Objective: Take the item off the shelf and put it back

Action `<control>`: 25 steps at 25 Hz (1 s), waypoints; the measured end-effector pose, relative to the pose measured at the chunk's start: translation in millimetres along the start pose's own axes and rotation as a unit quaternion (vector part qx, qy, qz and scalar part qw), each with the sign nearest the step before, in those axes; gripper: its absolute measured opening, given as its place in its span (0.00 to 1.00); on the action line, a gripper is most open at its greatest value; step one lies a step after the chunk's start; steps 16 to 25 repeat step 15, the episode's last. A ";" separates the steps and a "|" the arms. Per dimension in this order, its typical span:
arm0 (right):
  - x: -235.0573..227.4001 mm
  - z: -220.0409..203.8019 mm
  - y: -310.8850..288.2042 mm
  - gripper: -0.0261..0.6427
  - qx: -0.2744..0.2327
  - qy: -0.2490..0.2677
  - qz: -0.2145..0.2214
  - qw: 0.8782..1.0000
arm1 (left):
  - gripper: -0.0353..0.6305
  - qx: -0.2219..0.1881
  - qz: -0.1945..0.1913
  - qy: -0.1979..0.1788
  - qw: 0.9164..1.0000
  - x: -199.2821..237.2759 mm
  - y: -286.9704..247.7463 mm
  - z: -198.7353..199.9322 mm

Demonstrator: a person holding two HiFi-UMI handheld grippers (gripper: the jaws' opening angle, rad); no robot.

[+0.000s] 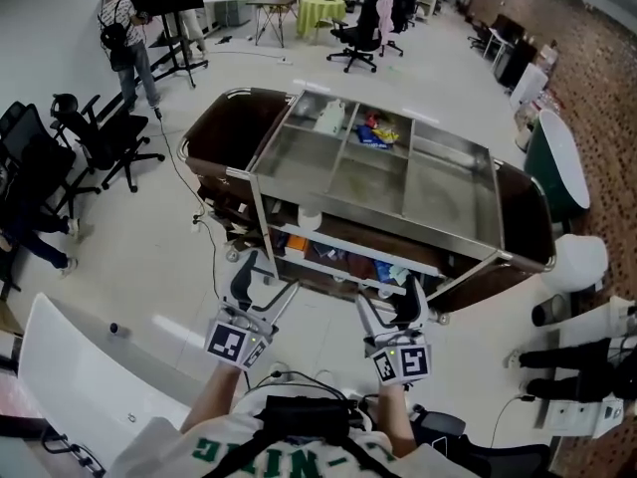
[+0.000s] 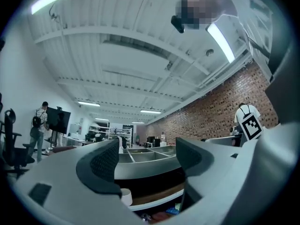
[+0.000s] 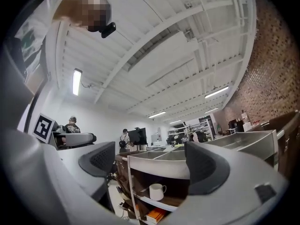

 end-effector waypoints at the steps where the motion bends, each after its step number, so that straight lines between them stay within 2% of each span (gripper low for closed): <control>1: 1.1 -0.3 -0.3 0.78 0.002 0.000 0.001 1.000 | 0.60 0.001 0.001 0.001 1.000 1.1 0.8 -0.6; 15: 19.5 -1.2 -12.8 0.78 0.015 0.011 0.035 0.999 | 0.60 0.007 0.015 0.008 1.000 10.5 11.5 -2.3; 25: 19.5 -1.2 -12.8 0.78 0.015 0.011 0.035 0.999 | 0.60 0.007 0.015 0.008 1.000 10.5 11.5 -2.3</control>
Point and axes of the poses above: the fingertips, and each gripper's own axes: y backward along the fingers, x to its left, z out of its top, the point moved 5 cm from there along y, backward along the fingers, and after that the axes turned 8 degrees about x, right-handed, at the moved point
